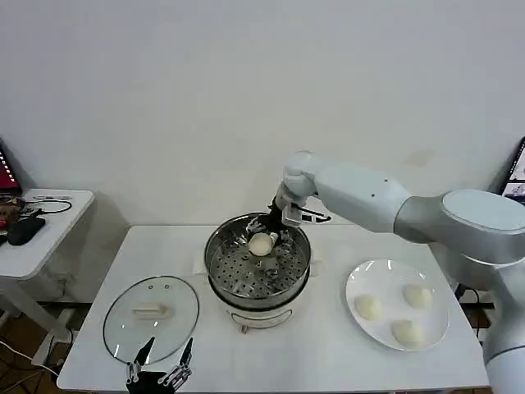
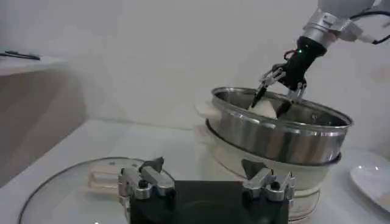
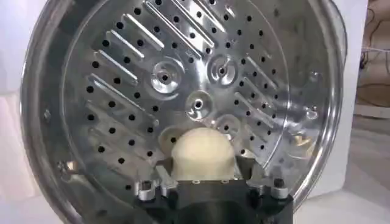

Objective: Take steamed baozi put them in steamer then cover it.

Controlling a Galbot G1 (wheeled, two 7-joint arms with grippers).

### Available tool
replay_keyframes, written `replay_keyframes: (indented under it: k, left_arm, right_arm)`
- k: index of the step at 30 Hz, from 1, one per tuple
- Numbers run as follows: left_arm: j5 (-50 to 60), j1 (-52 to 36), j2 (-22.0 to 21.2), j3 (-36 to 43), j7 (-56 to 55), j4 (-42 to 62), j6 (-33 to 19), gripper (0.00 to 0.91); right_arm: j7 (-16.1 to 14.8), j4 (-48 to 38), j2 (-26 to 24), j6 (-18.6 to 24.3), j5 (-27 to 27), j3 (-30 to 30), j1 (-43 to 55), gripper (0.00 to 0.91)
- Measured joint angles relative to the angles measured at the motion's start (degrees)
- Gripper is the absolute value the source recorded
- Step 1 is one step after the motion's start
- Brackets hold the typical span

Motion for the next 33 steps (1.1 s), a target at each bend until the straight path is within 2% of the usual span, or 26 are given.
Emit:
replay_keyframes:
  k: [6, 10, 25, 33]
  left_arm:
    - [0.12, 0.14, -0.13, 0.19, 0.02, -0.02, 0.01, 0.907]
    - [0.15, 0.25, -0.22, 0.19, 0.02, -0.08, 0.0, 0.907]
    - [0.18, 0.26, -0.2, 1.18, 0.01, -0.64, 0.37, 0.907]
    - [0.19, -0.25, -0.32, 1.32, 0.0, -0.44, 0.23, 0.907]
  right_arm:
    - [0.42, 1.35, -1.22, -0.74, 1.38, -0.57, 1.37, 0.907]
    - [0.1, 3.47, -2.75, -3.28, 4.52, -2.16, 3.4, 0.907]
    - [-1.1, 15.94, -12.49, -22.76, 25.07, -11.87, 13.0, 0.907]
    - [-2.57, 21.58, -18.18, -31.22, 35.48, -17.5, 18.21, 0.907]
